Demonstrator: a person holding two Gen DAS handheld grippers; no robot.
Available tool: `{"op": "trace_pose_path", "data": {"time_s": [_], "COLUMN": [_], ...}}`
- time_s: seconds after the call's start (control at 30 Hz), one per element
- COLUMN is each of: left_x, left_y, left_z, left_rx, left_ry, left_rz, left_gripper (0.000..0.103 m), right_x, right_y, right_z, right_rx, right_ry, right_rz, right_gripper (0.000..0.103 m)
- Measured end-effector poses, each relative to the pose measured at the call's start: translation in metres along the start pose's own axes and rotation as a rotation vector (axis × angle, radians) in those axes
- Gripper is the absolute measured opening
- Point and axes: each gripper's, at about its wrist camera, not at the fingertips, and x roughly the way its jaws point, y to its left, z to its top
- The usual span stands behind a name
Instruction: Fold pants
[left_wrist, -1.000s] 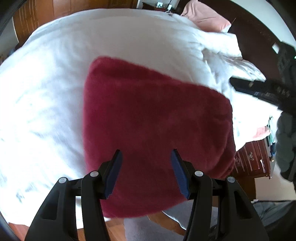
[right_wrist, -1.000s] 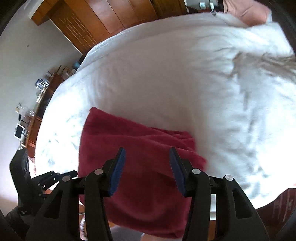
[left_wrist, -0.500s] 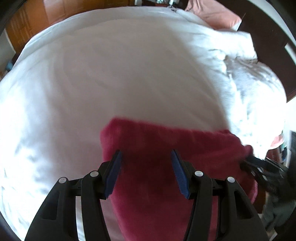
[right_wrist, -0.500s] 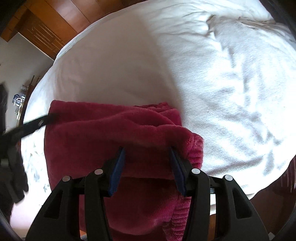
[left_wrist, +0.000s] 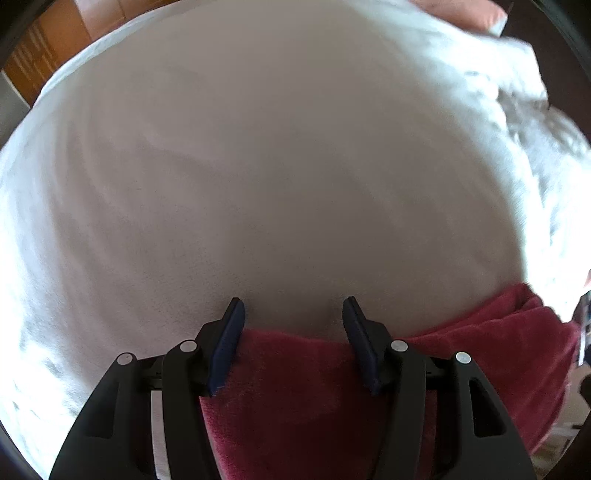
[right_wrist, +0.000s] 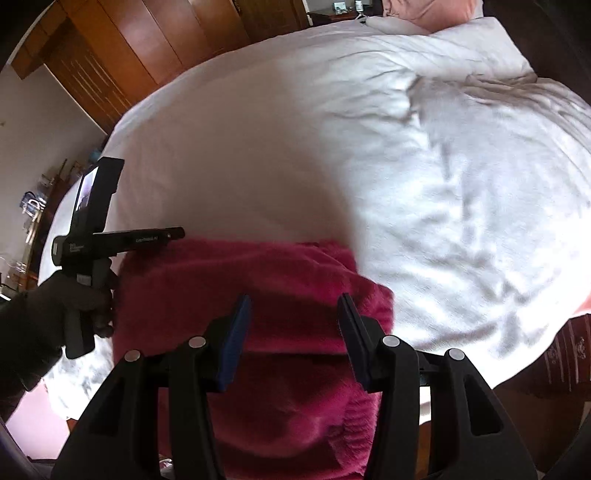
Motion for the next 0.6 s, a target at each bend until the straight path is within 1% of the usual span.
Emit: {"op": "trace_pose_path", "data": {"time_s": [0.03,0.13,0.2,0.27,0.4,0.47,0.57,0.6], "left_x": [-0.006,-0.027,-0.044,-0.059,-0.079,-0.077,-0.066,-0.065], "left_y": [0.004,0.015,0.019,0.021,0.013,0.007,0.000,0.002], "left_z": [0.001,0.000,-0.006,-0.013,-0.036,-0.040,-0.051,-0.054], "left_rx": [-0.013,-0.047,-0.061,-0.063,-0.047,-0.046,-0.048,-0.064], "left_ry": [-0.010,-0.039,-0.057,-0.071,-0.072,-0.055,-0.044,-0.045], "left_rz": [-0.018,-0.056,-0.082,-0.115,-0.150,-0.157,-0.126,-0.122], "left_gripper": [0.056,0.055,0.055,0.055,0.055,0.055,0.055,0.055], "right_x": [0.005,0.038,0.058,0.070,0.071,0.062,0.041,0.028], "right_y": [-0.002,-0.017,-0.027,-0.031,-0.025,-0.024,-0.025,-0.028], "right_z": [0.002,0.007,0.008,0.010,0.013,0.011,0.010,0.006], "right_rx": [0.007,0.046,0.076,0.086,0.066,0.056,0.057,0.059], "right_ry": [0.009,0.065,0.101,0.114,0.120,0.115,0.085,0.072], "right_rz": [0.002,-0.015,-0.006,-0.003,-0.010,-0.004,0.040,0.062], "right_gripper": [0.049,0.049,0.049,0.049,0.049,0.050,0.052,0.053]}}
